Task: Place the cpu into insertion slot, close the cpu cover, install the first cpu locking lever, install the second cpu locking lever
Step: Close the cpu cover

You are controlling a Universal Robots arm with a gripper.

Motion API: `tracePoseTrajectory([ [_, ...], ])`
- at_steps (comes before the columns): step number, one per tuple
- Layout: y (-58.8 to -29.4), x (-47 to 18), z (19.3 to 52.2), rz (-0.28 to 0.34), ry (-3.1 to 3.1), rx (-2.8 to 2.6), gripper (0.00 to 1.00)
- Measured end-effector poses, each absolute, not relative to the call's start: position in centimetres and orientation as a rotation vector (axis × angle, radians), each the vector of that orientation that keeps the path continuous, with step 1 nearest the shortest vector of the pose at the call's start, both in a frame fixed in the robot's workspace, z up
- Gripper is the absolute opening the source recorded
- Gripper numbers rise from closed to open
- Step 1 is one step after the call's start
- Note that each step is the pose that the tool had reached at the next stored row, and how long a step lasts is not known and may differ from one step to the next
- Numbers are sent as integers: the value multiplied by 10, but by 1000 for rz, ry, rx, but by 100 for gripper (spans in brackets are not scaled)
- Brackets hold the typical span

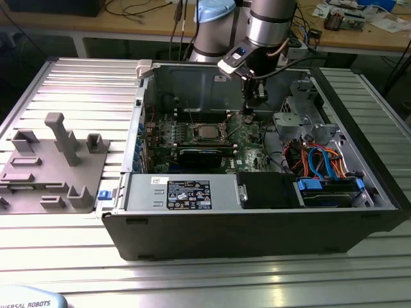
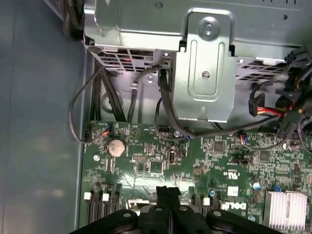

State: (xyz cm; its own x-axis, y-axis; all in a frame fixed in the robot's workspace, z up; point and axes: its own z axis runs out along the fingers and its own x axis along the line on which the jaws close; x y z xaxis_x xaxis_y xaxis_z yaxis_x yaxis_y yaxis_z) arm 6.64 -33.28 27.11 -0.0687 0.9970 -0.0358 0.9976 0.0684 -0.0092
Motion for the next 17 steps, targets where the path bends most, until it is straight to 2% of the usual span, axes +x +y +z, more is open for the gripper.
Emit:
tracePoseTrajectory([
  [17,-330,69,250,-40,2303,2120,11],
])
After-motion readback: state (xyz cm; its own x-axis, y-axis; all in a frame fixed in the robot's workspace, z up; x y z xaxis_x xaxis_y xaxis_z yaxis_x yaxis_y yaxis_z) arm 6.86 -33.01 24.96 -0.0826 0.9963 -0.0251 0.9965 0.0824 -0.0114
